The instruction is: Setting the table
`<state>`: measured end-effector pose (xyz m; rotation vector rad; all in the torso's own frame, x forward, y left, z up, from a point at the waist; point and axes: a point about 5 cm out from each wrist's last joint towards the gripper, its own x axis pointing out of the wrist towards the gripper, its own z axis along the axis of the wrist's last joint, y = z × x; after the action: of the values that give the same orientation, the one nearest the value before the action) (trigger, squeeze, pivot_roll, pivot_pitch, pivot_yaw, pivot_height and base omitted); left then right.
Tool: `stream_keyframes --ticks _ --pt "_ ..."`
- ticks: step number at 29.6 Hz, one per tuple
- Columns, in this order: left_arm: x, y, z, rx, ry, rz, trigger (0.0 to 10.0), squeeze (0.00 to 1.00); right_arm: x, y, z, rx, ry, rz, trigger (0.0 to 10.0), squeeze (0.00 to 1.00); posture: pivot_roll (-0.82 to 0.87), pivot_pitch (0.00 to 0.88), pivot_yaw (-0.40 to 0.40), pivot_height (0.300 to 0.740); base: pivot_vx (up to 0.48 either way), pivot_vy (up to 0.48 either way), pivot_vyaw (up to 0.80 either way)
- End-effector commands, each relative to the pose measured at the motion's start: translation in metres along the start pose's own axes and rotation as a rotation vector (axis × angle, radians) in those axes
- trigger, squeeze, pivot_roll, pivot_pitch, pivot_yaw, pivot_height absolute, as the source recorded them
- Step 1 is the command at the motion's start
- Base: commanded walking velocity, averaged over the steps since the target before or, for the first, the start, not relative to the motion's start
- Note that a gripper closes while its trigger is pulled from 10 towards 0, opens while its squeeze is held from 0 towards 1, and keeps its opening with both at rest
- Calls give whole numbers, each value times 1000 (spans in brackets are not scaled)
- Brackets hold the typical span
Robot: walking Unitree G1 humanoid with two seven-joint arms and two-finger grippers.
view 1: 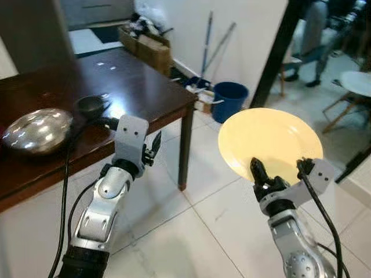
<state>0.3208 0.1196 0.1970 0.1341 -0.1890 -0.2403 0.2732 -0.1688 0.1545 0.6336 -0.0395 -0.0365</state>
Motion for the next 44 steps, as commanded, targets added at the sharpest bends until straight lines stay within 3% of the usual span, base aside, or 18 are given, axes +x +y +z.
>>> stream_keyframes --ticks 1,7,12,21,31,38,44 --pt "0 -4 -1 -2 3 -13 10000 0 -1 -2 2 6 -13 -15 10000 0 -120 0 67 740 480 0 0" --pt "1 -3 -2 -5 7 -2 10000 0 0 2 4 -3 -15 27 10000 0 -120 0 66 740 480 0 0" --pt "2 2 -3 -35 20 27 10000 0 2 16 8 16 -4 135 10000 0 -119 0 65 740 480 0 0" --pt "1 3 -3 -36 17 34 10000 0 -1 30 4 -15 26 236 10000 0 -115 0 64 740 480 0 757" --pt "1 3 1 -19 -7 27 10000 0 -15 54 -1 55 139 474 10000 0 -117 0 67 740 480 0 769" --pt "1 2 5 -32 -28 20 10000 0 -16 58 1 75 173 515 10000 0 -119 0 66 740 419 0 443" --pt "4 8 14 -32 -61 17 10000 0 -13 48 1 72 203 476 10000 0 -119 0 67 740 0 0 0"
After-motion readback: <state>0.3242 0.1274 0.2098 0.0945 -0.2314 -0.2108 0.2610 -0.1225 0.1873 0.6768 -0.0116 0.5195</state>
